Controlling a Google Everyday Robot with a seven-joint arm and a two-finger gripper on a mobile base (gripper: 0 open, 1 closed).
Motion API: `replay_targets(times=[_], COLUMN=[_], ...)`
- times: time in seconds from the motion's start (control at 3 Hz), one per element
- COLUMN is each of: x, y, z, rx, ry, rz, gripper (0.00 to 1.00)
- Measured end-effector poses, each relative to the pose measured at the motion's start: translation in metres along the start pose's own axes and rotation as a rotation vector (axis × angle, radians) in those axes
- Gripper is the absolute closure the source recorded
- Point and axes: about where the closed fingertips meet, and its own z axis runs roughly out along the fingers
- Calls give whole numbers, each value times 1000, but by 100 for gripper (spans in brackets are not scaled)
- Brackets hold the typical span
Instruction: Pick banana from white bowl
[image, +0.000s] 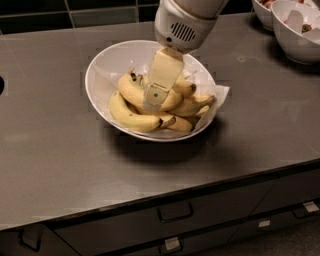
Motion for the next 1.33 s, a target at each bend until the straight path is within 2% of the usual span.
replay_targets(times=[0.33, 0.67, 1.0, 1.33], x=[-2, -4, -6, -11], y=[-6, -14, -17, -16], z=[18, 38, 53, 60], rx=[-23, -45, -54, -46], ry=[0, 12, 29, 65], rz=[23, 62, 91, 112], gripper=[3, 14, 16, 26])
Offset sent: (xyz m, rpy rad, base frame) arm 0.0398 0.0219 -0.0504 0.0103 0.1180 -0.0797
